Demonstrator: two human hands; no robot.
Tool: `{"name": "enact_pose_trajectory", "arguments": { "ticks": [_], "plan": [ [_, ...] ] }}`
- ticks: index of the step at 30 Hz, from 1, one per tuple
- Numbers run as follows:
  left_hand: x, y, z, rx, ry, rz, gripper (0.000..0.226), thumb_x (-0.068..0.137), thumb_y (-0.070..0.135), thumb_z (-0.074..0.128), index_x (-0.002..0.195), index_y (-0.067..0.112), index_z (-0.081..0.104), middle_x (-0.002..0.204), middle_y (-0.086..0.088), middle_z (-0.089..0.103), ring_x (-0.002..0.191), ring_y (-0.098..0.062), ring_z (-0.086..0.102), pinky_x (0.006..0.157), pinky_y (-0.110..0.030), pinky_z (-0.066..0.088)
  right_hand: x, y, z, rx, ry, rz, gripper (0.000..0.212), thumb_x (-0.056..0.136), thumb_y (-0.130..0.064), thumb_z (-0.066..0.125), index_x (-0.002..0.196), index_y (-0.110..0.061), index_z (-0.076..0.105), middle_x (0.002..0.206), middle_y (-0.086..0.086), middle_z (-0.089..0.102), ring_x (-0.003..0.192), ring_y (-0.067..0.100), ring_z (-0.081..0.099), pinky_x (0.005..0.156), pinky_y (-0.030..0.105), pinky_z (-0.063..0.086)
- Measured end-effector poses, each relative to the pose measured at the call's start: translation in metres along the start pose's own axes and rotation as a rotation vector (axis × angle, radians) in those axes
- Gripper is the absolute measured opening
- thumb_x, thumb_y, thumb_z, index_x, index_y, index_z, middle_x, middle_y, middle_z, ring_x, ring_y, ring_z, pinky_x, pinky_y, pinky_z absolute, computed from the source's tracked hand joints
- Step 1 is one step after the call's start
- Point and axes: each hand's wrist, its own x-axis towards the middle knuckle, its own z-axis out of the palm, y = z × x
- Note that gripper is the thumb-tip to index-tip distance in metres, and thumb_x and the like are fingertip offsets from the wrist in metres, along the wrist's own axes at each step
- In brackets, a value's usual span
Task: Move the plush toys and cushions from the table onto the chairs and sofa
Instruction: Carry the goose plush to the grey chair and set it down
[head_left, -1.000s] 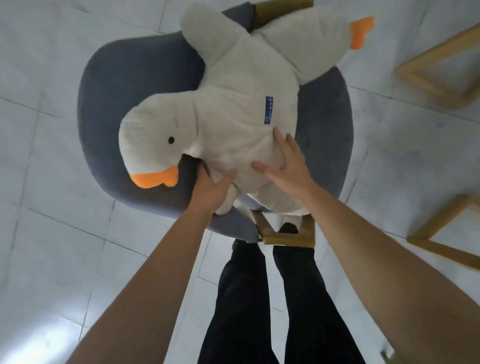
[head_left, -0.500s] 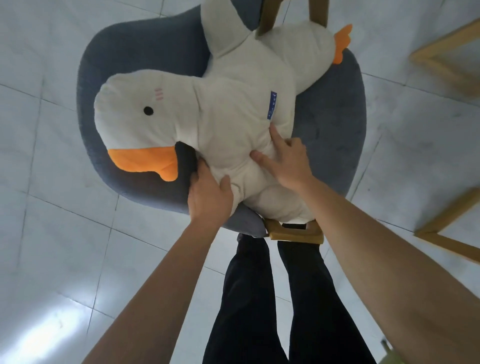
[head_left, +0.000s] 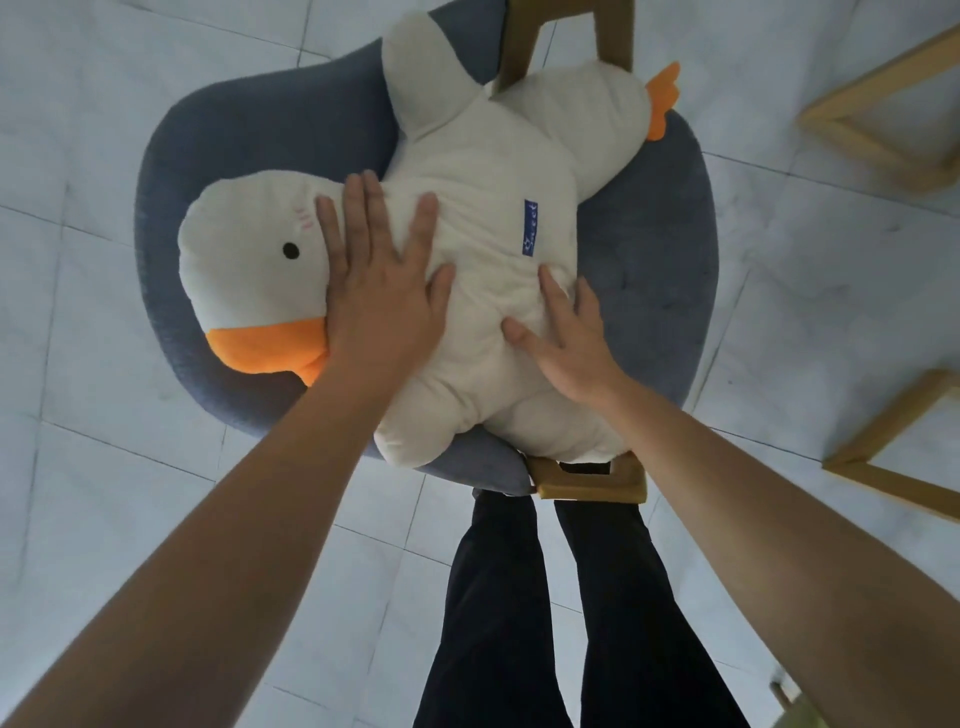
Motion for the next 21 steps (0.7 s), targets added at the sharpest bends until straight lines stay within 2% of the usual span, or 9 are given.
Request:
{"name": "enact_pose_trajectory", "arguments": {
  "ticks": [2,4,8,10,12,13,15,18,21],
  "plan": [
    [-0.006,0.01,0.004,-0.01,0.043,-0.001,0.06,0.107,0.043,0.03,0.16,0.016,0.024,0.164,-0.033,0.015,0.155,-0.044,0.011,0.119,-0.047,-0.021,0.002,-0.005,0.002,-0.05,0.213,-0.104,0.074,0.096,-0.061,0.053,0.158,-0.031,0.024,0.17,0.008,-0.006,0.157,0.027,0.0,0.124,0.048,0.007],
    [-0.011,0.013,0.008,0.002,0.087,-0.026,0.057,0.108,0.036,0.032,0.159,0.011,0.026,0.163,-0.034,0.018,0.154,-0.046,0.016,0.119,-0.045,-0.022,0.014,-0.011,0.008,-0.02,0.351,-0.191,0.073,0.099,-0.057,0.048,0.158,-0.022,0.024,0.171,0.01,-0.003,0.157,0.026,0.003,0.125,0.045,0.009],
    [-0.012,0.014,0.022,0.011,0.143,-0.047,0.055,0.109,0.029,0.035,0.158,0.006,0.027,0.162,-0.035,0.02,0.153,-0.047,0.018,0.119,-0.045,-0.02,0.061,-0.016,0.013,-0.187,0.226,-0.248,0.075,0.098,-0.064,0.028,0.162,-0.031,0.009,0.172,0.007,0.003,0.158,0.027,0.005,0.127,0.048,0.009],
    [-0.012,0.013,0.027,-0.003,0.16,-0.056,0.055,0.109,0.03,0.036,0.158,0.006,0.028,0.162,-0.035,0.02,0.153,-0.047,0.018,0.12,-0.045,-0.02,0.079,-0.015,0.002,-0.282,0.221,-0.272,0.064,0.099,-0.06,0.025,0.158,-0.035,0.026,0.167,0.007,0.026,0.152,0.029,0.025,0.124,0.048,0.019],
    [-0.012,0.013,0.03,-0.009,0.18,-0.065,0.054,0.11,0.03,0.034,0.158,0.007,0.028,0.162,-0.034,0.021,0.153,-0.047,0.019,0.12,-0.043,-0.02,0.093,-0.022,-0.014,-0.246,0.425,-0.255,0.058,0.097,-0.054,0.021,0.136,-0.029,0.056,0.144,0.01,0.055,0.131,0.032,0.048,0.112,0.049,0.035],
    [-0.012,0.014,0.032,-0.02,0.184,-0.067,0.054,0.11,0.031,0.034,0.159,0.008,0.027,0.162,-0.034,0.021,0.153,-0.046,0.019,0.121,-0.042,-0.021,0.1,-0.029,-0.022,-0.232,0.551,-0.227,0.058,0.096,-0.053,0.022,0.129,-0.025,0.061,0.14,0.012,0.056,0.128,0.032,0.049,0.112,0.051,0.035],
    [-0.013,0.016,0.036,-0.035,0.182,-0.069,0.055,0.11,0.032,0.033,0.159,0.008,0.026,0.163,-0.033,0.019,0.154,-0.045,0.017,0.121,-0.041,-0.022,0.115,-0.045,-0.04,-0.264,0.66,-0.145,0.063,0.098,-0.062,0.031,0.149,-0.028,0.044,0.162,0.017,0.029,0.148,0.038,0.028,0.123,0.053,0.019],
    [-0.011,0.015,0.038,-0.022,0.174,-0.066,0.055,0.11,0.032,0.034,0.16,0.01,0.025,0.163,-0.033,0.019,0.154,-0.046,0.017,0.12,-0.041,-0.022,0.147,-0.063,-0.07,-0.331,0.282,0.005,0.091,0.089,-0.084,0.026,0.162,-0.035,0.001,0.17,0.011,-0.014,0.155,0.04,-0.014,0.123,0.059,-0.004],
    [-0.005,0.016,0.032,-0.038,0.136,-0.058,0.056,0.109,0.034,0.035,0.16,0.014,0.025,0.164,-0.033,0.017,0.154,-0.046,0.015,0.119,-0.041,-0.022,0.169,-0.068,-0.086,-0.514,0.088,0.054,0.095,0.088,-0.086,0.018,0.162,-0.03,-0.007,0.168,0.016,-0.02,0.154,0.041,-0.018,0.123,0.058,-0.011]
  ]
}}
